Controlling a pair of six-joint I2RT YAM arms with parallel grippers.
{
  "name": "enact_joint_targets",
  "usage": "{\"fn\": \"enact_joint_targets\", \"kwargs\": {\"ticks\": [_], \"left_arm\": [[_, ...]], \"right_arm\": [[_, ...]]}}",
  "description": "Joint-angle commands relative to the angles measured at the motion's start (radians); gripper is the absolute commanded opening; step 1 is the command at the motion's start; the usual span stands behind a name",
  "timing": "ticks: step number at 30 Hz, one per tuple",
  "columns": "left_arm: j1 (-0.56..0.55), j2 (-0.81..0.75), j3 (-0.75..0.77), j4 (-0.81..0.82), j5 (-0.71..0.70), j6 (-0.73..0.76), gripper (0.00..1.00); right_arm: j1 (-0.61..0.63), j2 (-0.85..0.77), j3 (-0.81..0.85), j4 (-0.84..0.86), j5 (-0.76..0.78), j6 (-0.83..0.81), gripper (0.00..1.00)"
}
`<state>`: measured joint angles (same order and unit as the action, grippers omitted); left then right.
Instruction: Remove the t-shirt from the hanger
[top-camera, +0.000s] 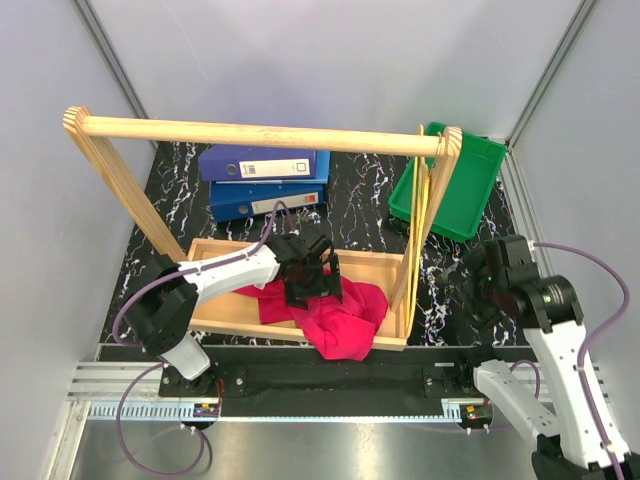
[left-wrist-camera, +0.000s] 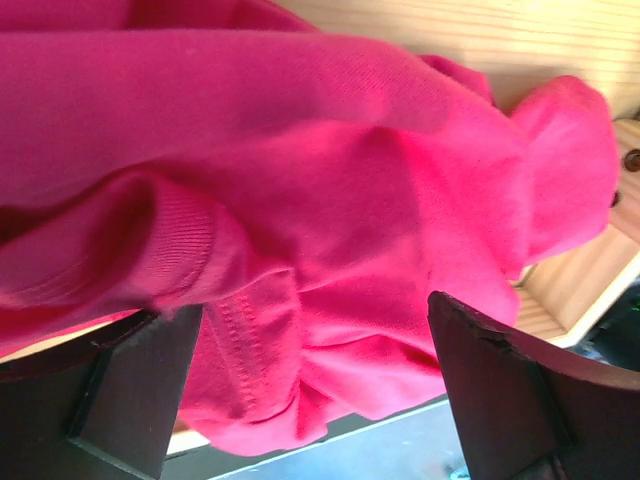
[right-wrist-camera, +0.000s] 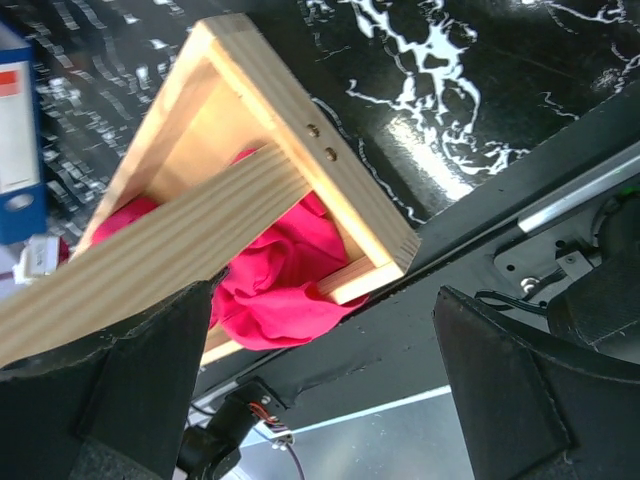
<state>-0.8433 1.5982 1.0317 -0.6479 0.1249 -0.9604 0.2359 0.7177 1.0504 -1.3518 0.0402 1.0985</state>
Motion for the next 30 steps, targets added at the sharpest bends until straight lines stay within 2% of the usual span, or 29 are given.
{"fn": "enact_joint_targets", "kwargs": {"ticks": [1, 7, 11, 12, 14, 15, 16, 17, 18, 20, 22, 25, 30], "left_arm": [[0.003, 0.023, -0.028, 0.106, 0.088, -0.046, 0.99], [0.006, 0.008, -0.09, 0.194, 0.11, -0.037, 0.86], [0.045, 0.032, -0.114, 0.237, 0.173, 0.006, 0.66], [0.053, 0.035, -0.116, 0.246, 0.197, 0.017, 0.51], [0.073, 0.034, -0.113, 0.251, 0.22, 0.05, 0.37], [0.078, 0.029, -0.107, 0.252, 0.248, 0.064, 0.21], [0.082, 0.025, -0.099, 0.249, 0.261, 0.08, 0.11], [0.09, 0.017, -0.07, 0.242, 0.275, 0.113, 0.03], [0.093, -0.003, -0.047, 0.203, 0.286, 0.127, 0.0], [0.102, -0.032, 0.037, 0.169, 0.301, 0.167, 0.0], [0.113, -0.075, 0.126, 0.156, 0.341, 0.173, 0.0], [0.133, -0.08, 0.25, 0.156, 0.38, 0.144, 0.0], [0.145, 0.0, 0.407, 0.217, 0.458, 0.02, 0.0]], "right_arm": [[0.005, 0.093, 0.054, -0.055, 0.059, -0.023, 1.0], [0.002, 0.192, 0.062, 0.045, 0.033, -0.032, 1.0], [-0.047, 0.268, 0.08, 0.115, -0.017, -0.09, 1.0], [-0.1, 0.285, 0.083, 0.126, -0.037, -0.109, 1.0], [-0.177, 0.33, 0.079, 0.178, -0.132, -0.17, 1.0], [-0.214, 0.342, 0.074, 0.203, -0.17, -0.196, 1.0], [-0.284, 0.371, 0.072, 0.23, -0.21, -0.227, 1.0], [-0.296, 0.39, 0.088, 0.284, -0.273, -0.289, 1.0], [-0.302, 0.411, 0.106, 0.305, -0.301, -0.326, 1.0], [-0.302, 0.483, 0.167, 0.351, -0.405, -0.412, 1.0], [-0.3, 0.547, 0.189, 0.411, -0.482, -0.428, 1.0], [-0.3, 0.609, 0.183, 0.52, -0.659, -0.433, 1.0], [-0.3, 0.66, 0.145, 0.706, -0.789, -0.48, 1.0]]}}
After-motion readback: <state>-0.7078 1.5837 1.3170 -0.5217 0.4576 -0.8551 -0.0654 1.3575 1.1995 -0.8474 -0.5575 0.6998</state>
